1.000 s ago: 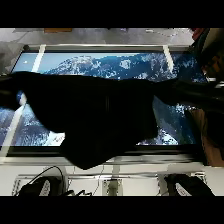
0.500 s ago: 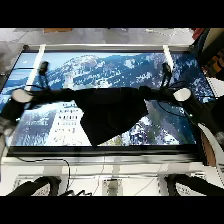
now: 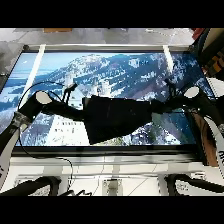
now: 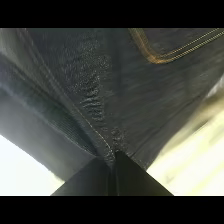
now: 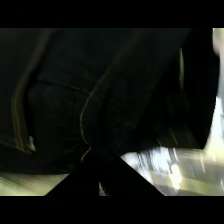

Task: Fold the clothes and pants, and hang the long-sleeved shirts on hangers.

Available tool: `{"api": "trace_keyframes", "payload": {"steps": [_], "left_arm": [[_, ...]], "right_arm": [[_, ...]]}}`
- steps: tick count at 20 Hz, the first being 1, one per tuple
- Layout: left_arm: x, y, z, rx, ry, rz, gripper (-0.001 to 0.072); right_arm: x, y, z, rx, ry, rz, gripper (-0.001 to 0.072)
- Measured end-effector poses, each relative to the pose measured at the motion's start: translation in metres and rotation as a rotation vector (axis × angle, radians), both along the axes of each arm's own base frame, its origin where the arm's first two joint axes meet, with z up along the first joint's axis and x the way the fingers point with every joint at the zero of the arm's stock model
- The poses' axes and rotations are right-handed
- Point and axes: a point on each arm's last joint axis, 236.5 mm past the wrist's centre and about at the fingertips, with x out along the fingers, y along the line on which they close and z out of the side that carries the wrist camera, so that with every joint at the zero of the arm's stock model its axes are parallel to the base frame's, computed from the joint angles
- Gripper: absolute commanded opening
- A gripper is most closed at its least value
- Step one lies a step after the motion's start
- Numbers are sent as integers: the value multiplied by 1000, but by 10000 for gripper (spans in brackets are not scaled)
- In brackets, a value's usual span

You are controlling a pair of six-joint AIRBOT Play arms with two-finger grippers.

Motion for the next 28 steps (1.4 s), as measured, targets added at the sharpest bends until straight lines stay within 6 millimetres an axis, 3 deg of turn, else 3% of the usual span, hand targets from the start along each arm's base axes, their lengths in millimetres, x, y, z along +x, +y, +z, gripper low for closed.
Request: {"api": "trace_keyframes", "payload": {"steps": [5, 11, 12, 13, 14, 15, 17, 19, 22, 25, 28], "left_arm": [[-35, 4, -21, 30, 184, 2, 8], [-76, -19, -49, 20, 362, -49, 19], [-83, -24, -54, 26, 385, -68, 28], [-89, -27, -59, 32, 404, -85, 140], [-95, -32, -64, 38, 427, -102, 399], [-101, -35, -69, 44, 447, -118, 602], [-106, -40, -75, 51, 463, -132, 637], [-103, -44, -79, 51, 453, -126, 633], [-82, -43, -77, 39, 384, -79, 612], [-50, -32, -60, 9, 285, 4, 612], [-22, -12, -34, -21, 190, 92, 611]], "right_arm": [[-42, -19, -16, -75, 153, 87, 43], [-65, -27, -20, -108, 235, 132, 44], [-68, -28, -20, -109, 247, 140, 94], [-71, -29, -21, -113, 252, 153, 329], [-73, -30, -21, -120, 252, 175, 568], [-72, -31, -22, -127, 242, 191, 590], [-67, -36, -24, -149, 211, 203, 591], [-51, -42, -27, -183, 145, 187, 589], [-23, -57, -31, -232, 48, 123, 589], [-6, -78, -39, -218, 31, 8, 588], [-3, -82, -50, -100, 76, -67, 591]]}}
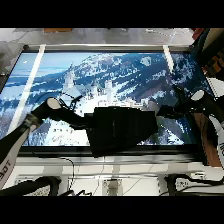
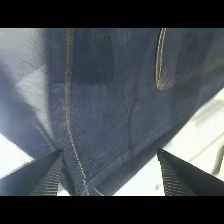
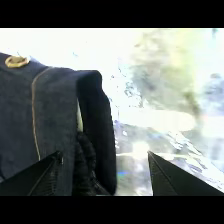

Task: Fold the clothes and pants, and hang the long-sleeved shirts on hangers.

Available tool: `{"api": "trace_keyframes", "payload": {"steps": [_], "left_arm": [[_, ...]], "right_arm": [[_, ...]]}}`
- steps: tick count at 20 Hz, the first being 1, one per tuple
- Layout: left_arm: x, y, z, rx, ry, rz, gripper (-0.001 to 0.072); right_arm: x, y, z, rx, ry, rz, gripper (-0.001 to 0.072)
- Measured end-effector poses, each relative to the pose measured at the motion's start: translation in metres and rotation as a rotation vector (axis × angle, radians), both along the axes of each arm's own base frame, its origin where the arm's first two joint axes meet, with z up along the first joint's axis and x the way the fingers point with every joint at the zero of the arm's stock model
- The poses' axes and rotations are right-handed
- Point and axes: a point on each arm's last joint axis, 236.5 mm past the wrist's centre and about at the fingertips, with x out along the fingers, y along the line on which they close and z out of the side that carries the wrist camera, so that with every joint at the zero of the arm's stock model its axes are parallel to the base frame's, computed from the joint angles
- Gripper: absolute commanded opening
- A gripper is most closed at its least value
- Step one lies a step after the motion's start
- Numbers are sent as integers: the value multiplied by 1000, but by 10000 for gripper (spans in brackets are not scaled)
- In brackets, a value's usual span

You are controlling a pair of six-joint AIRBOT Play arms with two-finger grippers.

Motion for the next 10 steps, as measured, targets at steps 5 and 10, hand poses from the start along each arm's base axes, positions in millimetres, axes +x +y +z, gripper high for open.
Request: {"api": "trace_keyframes", "payload": {"steps": [5, 10], "left_arm": [[19, 22, 36, -17, -112, 84, 612], [22, 26, 47, -21, -142, 109, 611]], "right_arm": [[-7, 25, -18, 232, 86, 7, 695], [3, 28, -39, 206, 76, -1, 687]]}}
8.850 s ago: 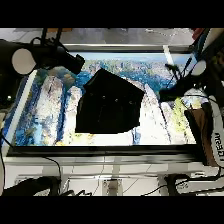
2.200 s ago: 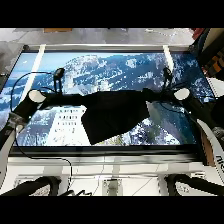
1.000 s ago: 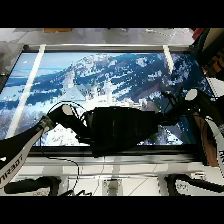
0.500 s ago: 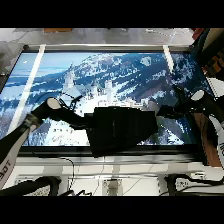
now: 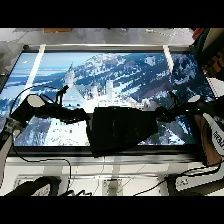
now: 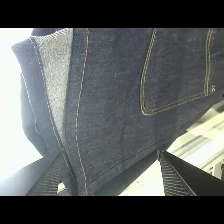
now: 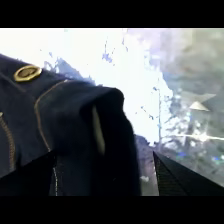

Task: Fold the clothes and pants, and hang the long-sleeved shirts on hangers.

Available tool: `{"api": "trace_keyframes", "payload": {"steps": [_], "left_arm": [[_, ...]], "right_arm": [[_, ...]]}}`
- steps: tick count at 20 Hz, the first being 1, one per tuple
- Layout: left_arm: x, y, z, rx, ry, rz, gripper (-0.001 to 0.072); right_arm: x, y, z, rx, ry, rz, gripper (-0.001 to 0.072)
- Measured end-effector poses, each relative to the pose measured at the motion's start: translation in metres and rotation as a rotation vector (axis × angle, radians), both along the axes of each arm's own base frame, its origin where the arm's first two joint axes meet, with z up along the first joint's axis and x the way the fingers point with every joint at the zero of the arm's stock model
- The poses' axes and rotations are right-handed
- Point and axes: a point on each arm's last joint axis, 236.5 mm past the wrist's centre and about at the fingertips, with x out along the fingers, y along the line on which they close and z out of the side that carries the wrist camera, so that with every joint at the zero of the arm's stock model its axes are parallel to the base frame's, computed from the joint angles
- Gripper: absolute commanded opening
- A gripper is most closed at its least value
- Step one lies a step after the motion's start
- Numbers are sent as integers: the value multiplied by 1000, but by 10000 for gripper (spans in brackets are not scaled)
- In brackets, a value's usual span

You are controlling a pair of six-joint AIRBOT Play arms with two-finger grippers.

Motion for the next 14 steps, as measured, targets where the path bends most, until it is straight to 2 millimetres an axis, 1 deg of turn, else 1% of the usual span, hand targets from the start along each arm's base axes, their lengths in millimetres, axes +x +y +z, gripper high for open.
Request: {"api": "trace_keyframes", "payload": {"steps": [3, 5, 7, 8, 9, 10, 11, 12, 13, 14], "left_arm": [[1, 1, 2, -1, -4, 6, 611], [1, 1, 2, -1, -6, 6, 611], [1, 1, 3, -1, -8, 7, 611], [1, 1, 3, -1, -8, 9, 612], [1, 1, 3, -1, -9, 9, 608], [1, 1, 3, -1, -9, 9, 531], [2, 1, 3, -1, -9, 9, 363], [2, 2, 3, 0, -14, 8, 145], [4, 3, 4, 2, -24, 2, 10], [6, 5, 6, 5, -42, -7, 9]], "right_arm": [[-6, 0, -11, -7, 53, -4, 680], [-19, 15, -14, 57, 122, 19, 679], [-35, 36, -14, 135, 177, 87, 675], [-41, 47, -14, 163, 192, 126, 610], [-45, 57, -15, 177, 193, 168, 444], [-47, 65, -19, 169, 176, 211, 223], [-45, 73, -22, 163, 152, 244, 54], [-42, 81, -21, 159, 125, 278, 43], [-36, 89, -19, 159, 96, 304, 43], [-31, 95, -14, 160, 71, 330, 43]]}}
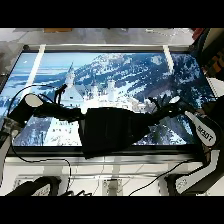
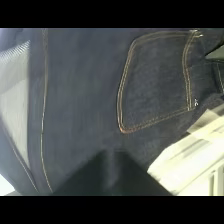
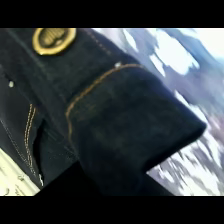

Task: Fold the clothes and pants, and hang the long-sleeved shirts on hangers.

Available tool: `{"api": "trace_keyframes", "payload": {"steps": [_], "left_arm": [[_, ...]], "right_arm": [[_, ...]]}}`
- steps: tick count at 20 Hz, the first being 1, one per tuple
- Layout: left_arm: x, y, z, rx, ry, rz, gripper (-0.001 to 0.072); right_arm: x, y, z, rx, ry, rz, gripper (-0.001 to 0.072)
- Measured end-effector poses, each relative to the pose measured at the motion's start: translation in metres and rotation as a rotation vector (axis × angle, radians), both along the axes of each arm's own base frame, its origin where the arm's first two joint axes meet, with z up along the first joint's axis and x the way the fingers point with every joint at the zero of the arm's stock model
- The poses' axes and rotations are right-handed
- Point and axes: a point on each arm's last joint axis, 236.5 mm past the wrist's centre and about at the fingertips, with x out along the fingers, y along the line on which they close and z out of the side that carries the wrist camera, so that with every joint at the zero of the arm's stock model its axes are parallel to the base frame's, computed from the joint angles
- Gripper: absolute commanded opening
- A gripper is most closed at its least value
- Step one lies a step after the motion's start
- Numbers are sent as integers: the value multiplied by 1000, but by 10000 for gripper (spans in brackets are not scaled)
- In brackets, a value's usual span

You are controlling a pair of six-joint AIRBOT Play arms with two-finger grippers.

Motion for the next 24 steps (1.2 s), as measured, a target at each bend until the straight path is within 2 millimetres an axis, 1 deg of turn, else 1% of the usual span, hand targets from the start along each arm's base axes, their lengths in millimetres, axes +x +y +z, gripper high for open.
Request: {"api": "trace_keyframes", "payload": {"steps": [1, 3, 5, 7, 9, 10, 11, 12, 13, 14, 15, 16, 17, 18, 19, 20, 21, 23, 24], "left_arm": [[3, 2, 5, 3, -22, -15, 8], [14, 4, 20, 8, -88, -38, 7], [30, 9, 45, 31, -181, -59, 7], [46, 17, 75, 84, -293, -76, 8], [58, 29, 109, 152, -406, -82, 9], [61, 35, 126, 181, -460, -79, 9], [62, 41, 141, 205, -504, -75, 9], [61, 45, 155, 225, -545, -68, 9], [59, 49, 167, 240, -579, -64, 9], [56, 52, 178, 250, -608, -59, 9], [53, 54, 186, 260, -631, -55, 9], [51, 56, 193, 269, -651, -51, 9], [49, 58, 199, 280, -670, -49, 9], [47, 60, 203, 286, -681, -47, 9], [46, 61, 206, 291, -689, -45, 9], [45, 62, 208, 295, -695, -44, 9], [44, 62, 209, 298, -700, -42, 9], [44, 63, 211, 302, -705, -41, 9], [43, 63, 212, 302, -708, -40, 9]], "right_arm": [[8, 7, 10, 20, -29, 16, 43], [27, 19, 43, 66, -94, 43, 43], [55, 22, 86, 81, -196, 32, 43], [85, 14, 138, 71, -325, -15, 43], [113, -7, 196, 37, -461, -109, 43], [123, -25, 227, 5, -528, -172, 43], [130, -46, 255, -41, -586, -240, 43], [133, -70, 279, -92, -631, -312, 43], [132, -96, 301, -154, -663, -389, 43], [127, -127, 321, -228, -687, -481, 43], [119, -157, 338, -298, -702, -567, 43], [105, -190, 354, -379, -707, -661, 43], [89, -221, 365, -457, -701, -750, 43], [67, -253, 375, -539, -684, -845, 43], [45, -282, 382, -612, -654, -938, 43], [17, -311, 388, -688, -611, -1041, 42], [-10, -337, 390, -749, -557, -1141, 42], [-61, -373, 389, -824, -436, -1323, 43], [-84, -386, 388, -848, -378, -1398, 43]]}}
